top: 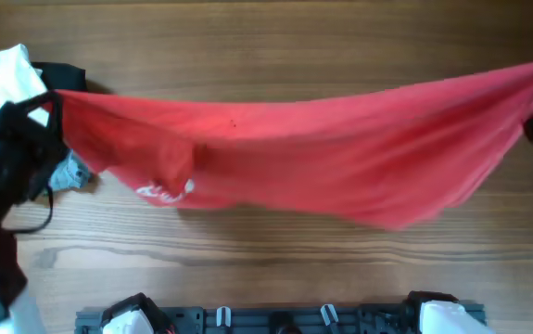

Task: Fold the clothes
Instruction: 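Lift the shirt with both grippers and shake it out flat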

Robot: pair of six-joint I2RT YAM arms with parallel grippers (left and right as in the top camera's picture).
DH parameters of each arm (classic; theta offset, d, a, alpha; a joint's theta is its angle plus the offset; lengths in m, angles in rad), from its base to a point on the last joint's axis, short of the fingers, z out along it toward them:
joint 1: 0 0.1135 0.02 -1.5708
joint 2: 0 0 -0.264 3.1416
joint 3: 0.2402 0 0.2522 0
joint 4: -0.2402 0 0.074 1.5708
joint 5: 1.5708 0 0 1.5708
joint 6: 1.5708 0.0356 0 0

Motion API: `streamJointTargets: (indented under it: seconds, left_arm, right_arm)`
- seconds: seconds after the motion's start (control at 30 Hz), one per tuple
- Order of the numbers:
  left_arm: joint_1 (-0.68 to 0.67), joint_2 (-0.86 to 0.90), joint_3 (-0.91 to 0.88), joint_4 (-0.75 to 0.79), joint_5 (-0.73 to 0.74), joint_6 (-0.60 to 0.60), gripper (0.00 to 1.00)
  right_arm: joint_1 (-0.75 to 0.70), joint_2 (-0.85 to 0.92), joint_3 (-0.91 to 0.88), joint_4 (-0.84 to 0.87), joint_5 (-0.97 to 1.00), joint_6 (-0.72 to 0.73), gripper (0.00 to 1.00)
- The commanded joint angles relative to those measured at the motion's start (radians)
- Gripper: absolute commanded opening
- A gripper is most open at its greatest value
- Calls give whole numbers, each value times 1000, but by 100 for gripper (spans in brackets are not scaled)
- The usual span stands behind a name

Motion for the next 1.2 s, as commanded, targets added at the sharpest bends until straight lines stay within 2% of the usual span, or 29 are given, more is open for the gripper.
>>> streamJointTargets:
  seconds: [0.0, 0.1, 0.2, 0.27, 0.33, 0.43, 0.53, 0.6, 0.67, 0.73, 0.77, 0.83, 0.87, 1.0, 1.17]
  left_arm:
    - [-75, 139, 10, 24, 30, -16, 4]
    - [-166, 277, 10, 153, 26, 3, 4]
    - [-253, 446, 10, 437, 27, 7, 4]
    - [-280, 536, 19, 659, 43, -63, 4]
    - [-279, 595, 73, 873, 58, -215, 4]
    - [-254, 629, 250, 1019, 64, -304, 4]
    - [-206, 632, 465, 903, 79, -233, 4]
    - [-181, 632, 556, 729, 122, -170, 4]
    - [-183, 628, 582, 468, 142, -64, 4]
    - [-201, 637, 577, 141, 113, 108, 4]
    - [-214, 654, 573, -53, 64, 211, 4]
    - [-244, 700, 542, -315, -43, 343, 4]
    - [-275, 748, 478, -444, -92, 411, 4]
    - [-319, 819, 192, -496, -143, 485, 4]
    - [-311, 815, -171, -447, -143, 485, 4]
  right_arm:
    - [-8, 216, -19, -13, -55, -57, 4]
    - [-8, 397, -19, 17, -111, -114, 4]
    - [-8, 586, -19, 116, -155, -154, 4]
    - [-10, 673, -15, 210, -155, -93, 4]
    - [-22, 682, 28, 274, -163, 25, 4]
    - [-55, 661, 196, 323, -200, 59, 4]
    - [-94, 653, 433, 298, -192, 32, 4]
    - [-100, 653, 492, 235, -189, 24, 4]
    - [-99, 654, 495, 145, -188, -10, 4]
    - [-97, 668, 467, 33, -158, -52, 4]
    - [-97, 681, 442, -41, -111, -55, 4]
    - [-97, 706, 379, -128, -56, -71, 4]
    - [-97, 731, 292, -171, -54, -101, 4]
    - [-100, 747, -9, -194, -104, -193, 5]
    - [-114, 736, -304, -198, -106, -167, 4]
